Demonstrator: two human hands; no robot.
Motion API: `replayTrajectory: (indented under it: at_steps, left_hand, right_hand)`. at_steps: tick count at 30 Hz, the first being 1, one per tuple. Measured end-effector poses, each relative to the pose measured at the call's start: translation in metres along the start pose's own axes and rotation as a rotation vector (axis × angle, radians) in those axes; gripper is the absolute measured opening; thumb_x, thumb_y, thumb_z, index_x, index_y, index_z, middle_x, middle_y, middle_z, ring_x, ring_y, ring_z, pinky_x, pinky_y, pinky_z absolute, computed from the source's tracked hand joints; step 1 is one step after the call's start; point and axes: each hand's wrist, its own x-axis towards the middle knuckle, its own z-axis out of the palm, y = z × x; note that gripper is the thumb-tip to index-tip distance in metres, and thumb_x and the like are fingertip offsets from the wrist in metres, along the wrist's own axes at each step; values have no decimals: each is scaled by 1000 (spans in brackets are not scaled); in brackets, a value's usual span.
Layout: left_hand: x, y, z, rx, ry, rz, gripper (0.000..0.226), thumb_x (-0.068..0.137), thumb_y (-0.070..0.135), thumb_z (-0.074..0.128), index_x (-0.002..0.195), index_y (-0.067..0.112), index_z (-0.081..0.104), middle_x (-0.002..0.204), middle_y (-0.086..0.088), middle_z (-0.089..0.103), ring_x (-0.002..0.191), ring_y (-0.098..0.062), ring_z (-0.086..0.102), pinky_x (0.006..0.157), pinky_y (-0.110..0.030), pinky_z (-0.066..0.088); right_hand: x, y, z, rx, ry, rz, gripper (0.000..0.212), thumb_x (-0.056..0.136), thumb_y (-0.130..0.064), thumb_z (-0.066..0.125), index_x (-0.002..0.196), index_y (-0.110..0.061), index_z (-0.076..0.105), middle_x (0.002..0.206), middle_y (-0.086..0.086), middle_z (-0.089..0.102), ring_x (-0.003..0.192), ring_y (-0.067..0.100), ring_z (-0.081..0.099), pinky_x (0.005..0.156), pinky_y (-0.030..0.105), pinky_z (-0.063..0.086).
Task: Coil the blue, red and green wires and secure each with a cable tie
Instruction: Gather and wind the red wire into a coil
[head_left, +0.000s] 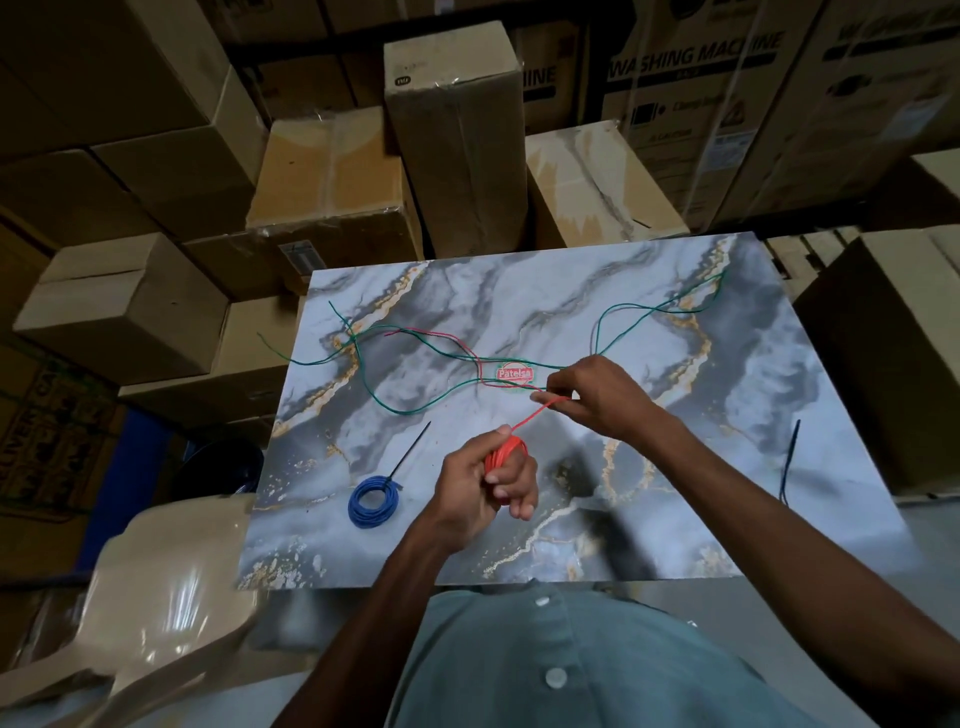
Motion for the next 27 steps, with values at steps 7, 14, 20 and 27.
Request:
replayTrajectory:
  at_steps: [7,14,20,27]
  left_hand:
    - [-12,15,-5,-106,-5,80,53,95,31,34,44,19,36,42,-1,30,41,-22,47,47,-32,25]
    - [0,3,-7,-152,175,24,55,95,26,32,41,17,33,42,-3,27,41,-22,44,44,-24,35]
    - [13,6,-1,-137,248,-8,60,101,23,27,42,18,32,42,-3,27,40,-21,40,44,-24,39]
    - [14,17,-2,-153,173,-3,58,101,29,29,45,17,34,45,-4,29,45,-23,45,48,-25,40]
  right_hand:
    - [-22,58,19,49,133,481,28,92,-49,73,92,-21,77,82,3,79,86,26,75,71,35,55]
    - [-17,25,19,331,-51,305,40,76,-23,91,112,-25,74,94,0,75,89,10,70,81,23,52]
    - [1,-38,2,907,-165,303,40,80,-8,48,112,-15,71,103,5,75,98,10,70,91,22,52]
    - [1,-67,-13,1089,-42,357,20,100,-16,65,84,-5,69,58,-1,42,53,11,40,54,26,39]
